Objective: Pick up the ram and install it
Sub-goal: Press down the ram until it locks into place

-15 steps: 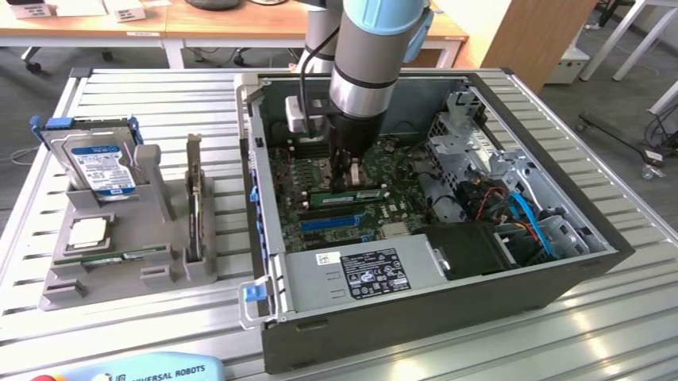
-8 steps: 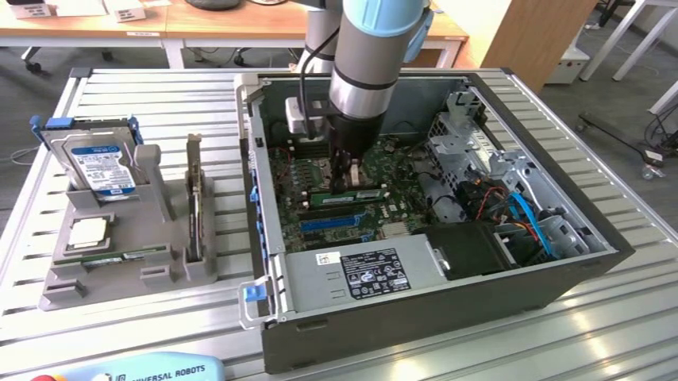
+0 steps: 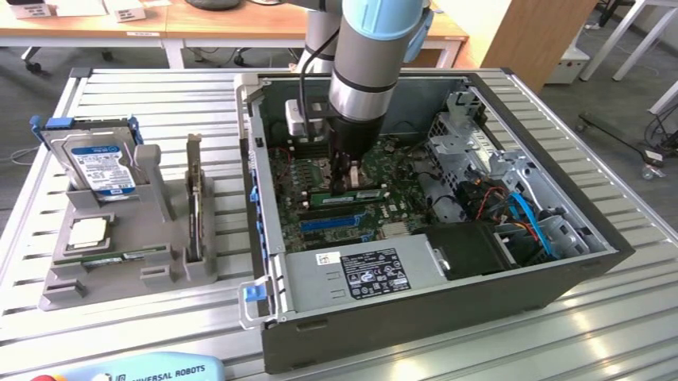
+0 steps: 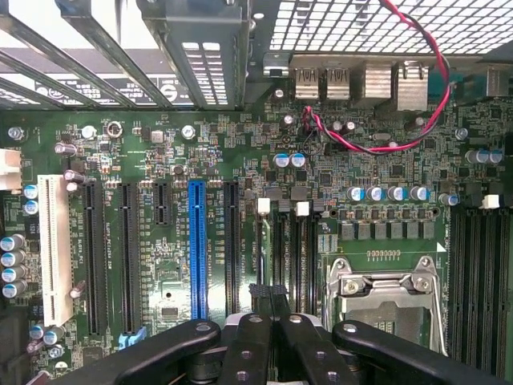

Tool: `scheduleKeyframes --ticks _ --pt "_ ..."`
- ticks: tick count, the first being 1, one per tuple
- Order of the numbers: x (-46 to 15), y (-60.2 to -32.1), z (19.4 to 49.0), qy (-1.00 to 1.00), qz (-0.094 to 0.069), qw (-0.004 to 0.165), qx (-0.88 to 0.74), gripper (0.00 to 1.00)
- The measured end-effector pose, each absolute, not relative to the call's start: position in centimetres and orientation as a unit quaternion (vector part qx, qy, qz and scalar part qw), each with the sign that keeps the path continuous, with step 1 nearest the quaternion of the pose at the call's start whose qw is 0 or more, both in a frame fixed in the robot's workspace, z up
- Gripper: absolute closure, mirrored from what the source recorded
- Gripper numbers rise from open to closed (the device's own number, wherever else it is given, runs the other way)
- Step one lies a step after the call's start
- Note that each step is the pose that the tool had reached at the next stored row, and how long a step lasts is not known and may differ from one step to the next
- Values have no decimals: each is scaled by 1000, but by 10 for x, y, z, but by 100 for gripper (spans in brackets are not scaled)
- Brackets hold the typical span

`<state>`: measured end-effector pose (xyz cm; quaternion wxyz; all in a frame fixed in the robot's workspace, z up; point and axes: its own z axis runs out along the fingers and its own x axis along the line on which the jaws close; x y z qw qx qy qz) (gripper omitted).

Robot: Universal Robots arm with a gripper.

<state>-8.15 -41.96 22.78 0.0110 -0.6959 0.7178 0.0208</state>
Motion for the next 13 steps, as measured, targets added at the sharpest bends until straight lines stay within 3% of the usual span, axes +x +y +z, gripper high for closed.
scheduleKeyframes --ticks 13 --pt "-81 -420 226 718 21 11 -696 90"
